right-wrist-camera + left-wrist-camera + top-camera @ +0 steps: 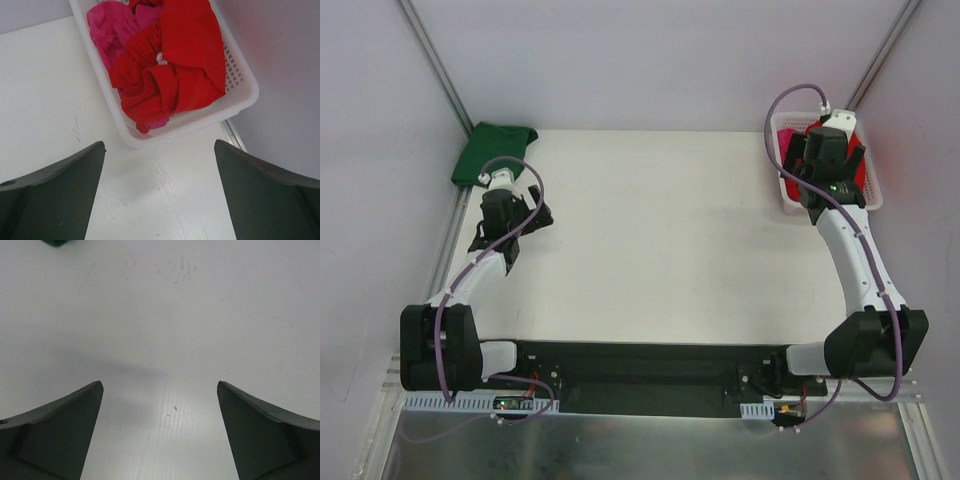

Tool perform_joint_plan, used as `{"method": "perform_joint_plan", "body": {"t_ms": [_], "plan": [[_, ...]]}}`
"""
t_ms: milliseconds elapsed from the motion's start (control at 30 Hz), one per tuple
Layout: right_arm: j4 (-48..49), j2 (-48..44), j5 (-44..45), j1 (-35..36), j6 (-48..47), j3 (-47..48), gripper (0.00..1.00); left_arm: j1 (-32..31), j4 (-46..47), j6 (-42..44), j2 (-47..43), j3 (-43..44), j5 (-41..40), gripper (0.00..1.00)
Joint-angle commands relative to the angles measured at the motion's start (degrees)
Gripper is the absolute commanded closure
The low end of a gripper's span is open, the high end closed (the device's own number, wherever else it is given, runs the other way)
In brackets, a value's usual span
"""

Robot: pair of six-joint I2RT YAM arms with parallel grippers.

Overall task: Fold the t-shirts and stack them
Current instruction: Grab crumpled tshirt from bin with the right arm

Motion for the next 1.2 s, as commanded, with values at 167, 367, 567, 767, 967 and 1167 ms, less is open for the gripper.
{"method": "perform_joint_plan", "body": {"t_ms": [167, 367, 567, 767, 967, 1167], "plan": [[-4.2, 6.9, -2.8, -5.6, 2.5, 7.8, 0.04, -0.3, -4.4, -10.2, 4.5, 2.1, 5.4, 0.01], [-6.1, 13.8, -4.8, -9.9, 3.2, 11.8, 0.04, -0.2, 3.3, -8.0, 2.2, -2.4, 12.9, 0.01], [-6.4, 21.8, -7.5, -11.6, 4.3, 16.1, 0.04, -0.5, 4.4, -4.6, 3.3, -3.3, 15.3, 0.01], [-5.7, 24.8, -7.6, -11.6, 4.7, 18.6, 0.04, -0.5, 5.9, -3.8, 3.8, -4.2, 16.5, 0.01], [-5.6, 24.6, -7.8, -11.6, 4.9, 18.4, 0.09, -0.5, 6.5, -3.6, 3.7, -4.7, 16.3, 0.01], [-5.6, 24.8, -7.4, -11.6, 4.6, 17.9, 0.17, -0.5, 6.8, -3.5, 3.7, -4.7, 16.6, 0.01]]}}
